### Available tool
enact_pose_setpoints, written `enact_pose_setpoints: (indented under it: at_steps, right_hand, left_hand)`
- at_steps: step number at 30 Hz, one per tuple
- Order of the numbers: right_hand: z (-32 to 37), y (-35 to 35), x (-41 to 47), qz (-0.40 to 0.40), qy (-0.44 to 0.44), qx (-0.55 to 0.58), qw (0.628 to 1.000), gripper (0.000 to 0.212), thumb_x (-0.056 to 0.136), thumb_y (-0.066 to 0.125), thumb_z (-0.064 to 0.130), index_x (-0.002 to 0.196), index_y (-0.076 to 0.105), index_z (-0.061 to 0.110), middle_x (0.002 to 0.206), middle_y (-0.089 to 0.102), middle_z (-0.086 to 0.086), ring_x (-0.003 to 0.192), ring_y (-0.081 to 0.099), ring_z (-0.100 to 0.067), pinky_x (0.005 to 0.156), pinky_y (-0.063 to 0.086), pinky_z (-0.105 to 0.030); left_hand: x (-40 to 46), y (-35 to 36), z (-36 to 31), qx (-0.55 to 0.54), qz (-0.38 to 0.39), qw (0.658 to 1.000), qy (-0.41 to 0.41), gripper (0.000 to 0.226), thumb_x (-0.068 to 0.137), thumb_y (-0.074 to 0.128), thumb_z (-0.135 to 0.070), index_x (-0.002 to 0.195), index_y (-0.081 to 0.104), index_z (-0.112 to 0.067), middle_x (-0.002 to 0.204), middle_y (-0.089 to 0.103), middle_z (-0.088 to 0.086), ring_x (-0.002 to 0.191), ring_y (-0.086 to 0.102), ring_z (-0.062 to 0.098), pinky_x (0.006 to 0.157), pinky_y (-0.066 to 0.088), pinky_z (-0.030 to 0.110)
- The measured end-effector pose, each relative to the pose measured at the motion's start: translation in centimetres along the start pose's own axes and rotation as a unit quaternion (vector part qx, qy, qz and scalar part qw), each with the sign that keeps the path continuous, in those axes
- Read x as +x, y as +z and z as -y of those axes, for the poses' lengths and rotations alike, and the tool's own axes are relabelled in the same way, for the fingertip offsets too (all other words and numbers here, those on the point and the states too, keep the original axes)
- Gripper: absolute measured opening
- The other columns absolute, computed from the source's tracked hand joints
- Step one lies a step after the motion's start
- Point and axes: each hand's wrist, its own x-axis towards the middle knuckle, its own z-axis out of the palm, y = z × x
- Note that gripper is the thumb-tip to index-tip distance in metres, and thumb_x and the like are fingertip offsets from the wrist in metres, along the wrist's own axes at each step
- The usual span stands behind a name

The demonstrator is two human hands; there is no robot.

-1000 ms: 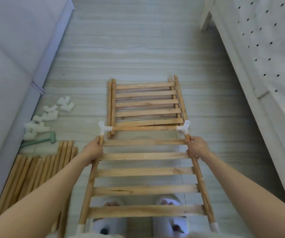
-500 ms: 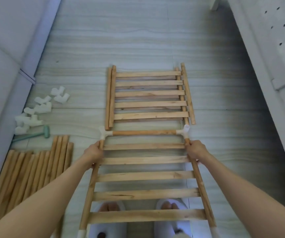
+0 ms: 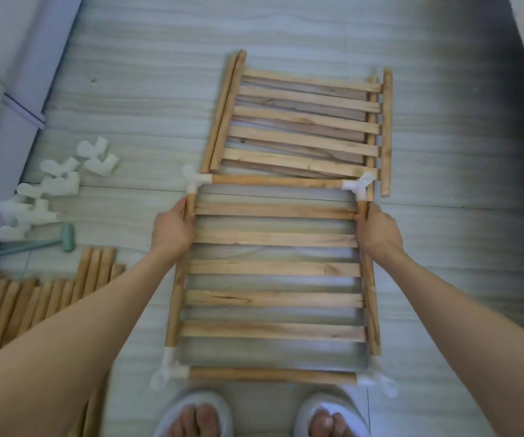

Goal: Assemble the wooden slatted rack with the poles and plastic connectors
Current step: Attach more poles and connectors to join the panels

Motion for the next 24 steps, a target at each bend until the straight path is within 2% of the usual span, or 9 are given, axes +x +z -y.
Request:
enact_pose_setpoints:
  at_steps: [4, 7, 9, 11, 12, 14, 17, 19, 24]
  right_hand:
    - [1.1, -0.4, -0.1, -0.011, 0.001, -0.014, 1.0, 0.031, 0.098, 0.038, 0.013, 0.127, 0.04, 0.0, 0.118, 0.052, -0.025, 0.107, 0.052, -0.042, 0.078, 0.042, -0.042]
    - [1.6, 0.2, -1.3, -0.002, -0.02, -0.019, 1.0, 0.051, 0.095, 0.037, 0.006, 0.144, 0.023, 0.009, 0.12, 0.044, -0.02, 0.104, 0.05, -0.041, 0.075, 0.04, -0.04]
    - [1.6, 1.3, -2.8, 0.027, -0.037, -0.048, 0.998, 0.053, 0.095, 0.038, 0.01, 0.146, 0.023, 0.009, 0.129, 0.036, -0.018, 0.114, 0.043, -0.038, 0.086, 0.04, -0.041]
    - [1.5, 2.4, -4.7, 0.051, -0.061, -0.114, 0.99, 0.044, 0.096, 0.04, 0.018, 0.137, 0.035, 0.002, 0.148, 0.016, -0.023, 0.135, 0.022, -0.038, 0.106, 0.028, -0.04]
    - [1.6, 2.7, -5.8, 0.061, -0.074, -0.146, 0.985, 0.043, 0.097, 0.04, 0.022, 0.135, 0.037, 0.003, 0.152, 0.006, -0.023, 0.139, 0.011, -0.038, 0.111, 0.023, -0.041]
    - [2.3, 2.9, -8.3, 0.112, -0.115, -0.175, 0.971, 0.046, 0.098, 0.038, 0.029, 0.139, 0.033, 0.008, 0.155, 0.006, -0.015, 0.142, 0.007, -0.035, 0.113, 0.023, -0.042]
    - [5.4, 2.7, -11.5, 0.255, -0.211, -0.193, 0.924, 0.053, 0.1, 0.036, 0.033, 0.146, 0.022, 0.012, 0.154, 0.019, -0.012, 0.14, 0.023, -0.028, 0.11, 0.03, -0.04]
    - [8.2, 2.2, -13.5, 0.311, -0.284, -0.239, 0.875, 0.056, 0.1, 0.036, 0.036, 0.149, 0.018, 0.016, 0.157, 0.014, -0.01, 0.141, 0.025, -0.026, 0.11, 0.03, -0.039]
    - [16.7, 4.3, -18.0, 0.291, -0.446, -0.293, 0.794, 0.054, 0.1, 0.034, 0.036, 0.149, 0.02, 0.016, 0.156, 0.018, -0.01, 0.142, 0.022, -0.025, 0.113, 0.025, -0.036]
  left_hand:
    - [0.8, -0.2, -0.4, 0.002, -0.01, 1.0, -0.009, 0.037, 0.1, 0.037, -0.025, 0.134, 0.049, -0.016, 0.104, 0.065, 0.017, 0.098, 0.058, 0.036, 0.08, 0.044, 0.036]
    - [-0.2, -0.2, 0.1, 0.015, 0.01, 1.0, -0.004, 0.036, 0.098, 0.037, -0.017, 0.132, 0.049, -0.013, 0.098, 0.063, 0.019, 0.089, 0.058, 0.035, 0.073, 0.046, 0.038]
    - [-1.9, -0.1, 0.6, 0.008, 0.03, 0.999, 0.011, 0.038, 0.098, 0.035, -0.014, 0.134, 0.046, -0.011, 0.104, 0.059, 0.02, 0.084, 0.055, 0.031, 0.068, 0.04, 0.032]
    - [-4.3, -0.2, 1.1, -0.013, 0.054, 0.998, 0.012, 0.043, 0.1, 0.033, -0.014, 0.143, 0.036, -0.01, 0.125, 0.053, 0.017, 0.105, 0.053, 0.032, 0.081, 0.04, 0.03]
    - [-5.5, -0.6, 1.2, -0.029, 0.064, 0.998, 0.008, 0.044, 0.101, 0.033, -0.015, 0.145, 0.033, -0.009, 0.135, 0.049, 0.015, 0.117, 0.049, 0.031, 0.091, 0.038, 0.031]
    - [-7.8, -1.3, 1.9, -0.056, 0.069, 0.996, 0.014, 0.042, 0.1, 0.035, -0.013, 0.141, 0.039, -0.007, 0.139, 0.048, 0.013, 0.126, 0.045, 0.028, 0.098, 0.034, 0.026]
    - [-10.4, -3.0, 4.4, -0.067, 0.058, 0.996, 0.017, 0.04, 0.097, 0.038, -0.007, 0.136, 0.046, -0.006, 0.139, 0.049, 0.01, 0.128, 0.045, 0.024, 0.1, 0.031, 0.022]
    - [-11.6, -4.3, 7.2, -0.073, 0.034, 0.997, 0.0, 0.039, 0.096, 0.04, -0.004, 0.134, 0.048, -0.005, 0.137, 0.049, 0.012, 0.127, 0.044, 0.024, 0.101, 0.029, 0.022]
    - [-13.5, -8.4, 15.1, -0.042, -0.041, 0.994, -0.091, 0.042, 0.094, 0.041, -0.003, 0.136, 0.045, -0.005, 0.14, 0.043, 0.016, 0.13, 0.039, 0.029, 0.106, 0.031, 0.034]
